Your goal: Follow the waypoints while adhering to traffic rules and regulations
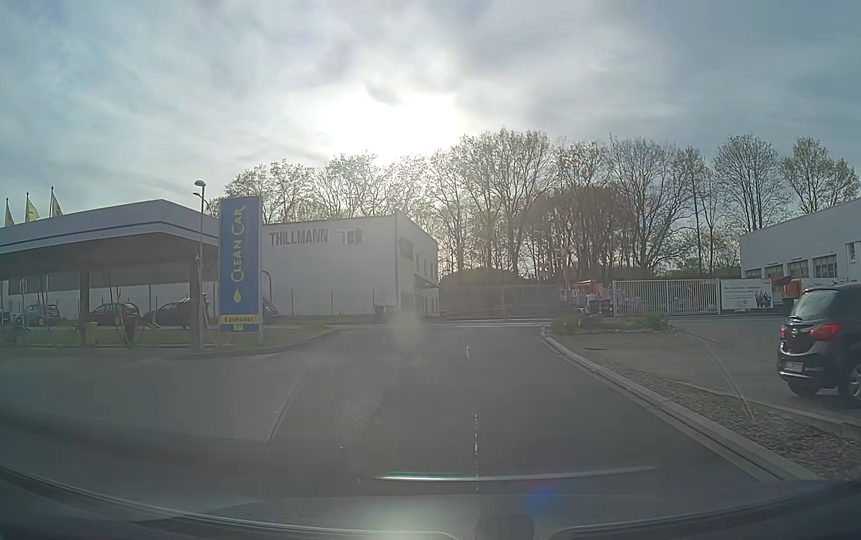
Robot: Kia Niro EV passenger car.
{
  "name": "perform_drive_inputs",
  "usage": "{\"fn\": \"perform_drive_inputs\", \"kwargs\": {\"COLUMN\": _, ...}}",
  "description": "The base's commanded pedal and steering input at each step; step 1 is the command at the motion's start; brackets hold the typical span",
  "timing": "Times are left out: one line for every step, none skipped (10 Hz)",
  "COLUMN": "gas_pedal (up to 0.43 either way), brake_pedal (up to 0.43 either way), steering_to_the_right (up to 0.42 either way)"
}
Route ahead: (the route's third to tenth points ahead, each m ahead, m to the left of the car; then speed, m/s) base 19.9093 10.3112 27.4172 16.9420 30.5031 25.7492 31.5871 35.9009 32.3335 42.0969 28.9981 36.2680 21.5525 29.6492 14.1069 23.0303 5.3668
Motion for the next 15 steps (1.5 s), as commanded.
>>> {"fn": "perform_drive_inputs", "kwargs": {"gas_pedal": 0.098, "brake_pedal": 0.0, "steering_to_the_right": -0.126}}
{"fn": "perform_drive_inputs", "kwargs": {"gas_pedal": 0.098, "brake_pedal": 0.0, "steering_to_the_right": -0.153}}
{"fn": "perform_drive_inputs", "kwargs": {"gas_pedal": 0.098, "brake_pedal": 0.0, "steering_to_the_right": -0.18}}
{"fn": "perform_drive_inputs", "kwargs": {"gas_pedal": 0.087, "brake_pedal": 0.0, "steering_to_the_right": -0.201}}
{"fn": "perform_drive_inputs", "kwargs": {"gas_pedal": 0.087, "brake_pedal": 0.0, "steering_to_the_right": -0.229}}
{"fn": "perform_drive_inputs", "kwargs": {"gas_pedal": 0.098, "brake_pedal": 0.0, "steering_to_the_right": -0.265}}
{"fn": "perform_drive_inputs", "kwargs": {"gas_pedal": 0.118, "brake_pedal": 0.0, "steering_to_the_right": -0.3}}
{"fn": "perform_drive_inputs", "kwargs": {"gas_pedal": 0.118, "brake_pedal": 0.0, "steering_to_the_right": -0.324}}
{"fn": "perform_drive_inputs", "kwargs": {"gas_pedal": 0.118, "brake_pedal": 0.0, "steering_to_the_right": -0.36}}
{"fn": "perform_drive_inputs", "kwargs": {"gas_pedal": 0.118, "brake_pedal": 0.0, "steering_to_the_right": -0.391}}
{"fn": "perform_drive_inputs", "kwargs": {"gas_pedal": 0.118, "brake_pedal": 0.0, "steering_to_the_right": -0.422}}
{"fn": "perform_drive_inputs", "kwargs": {"gas_pedal": 0.118, "brake_pedal": 0.0, "steering_to_the_right": -0.442}}
{"fn": "perform_drive_inputs", "kwargs": {"gas_pedal": 0.118, "brake_pedal": 0.0, "steering_to_the_right": -0.461}}
{"fn": "perform_drive_inputs", "kwargs": {"gas_pedal": 0.138, "brake_pedal": 0.0, "steering_to_the_right": -0.469}}
{"fn": "perform_drive_inputs", "kwargs": {"gas_pedal": 0.138, "brake_pedal": 0.0, "steering_to_the_right": -0.472}}
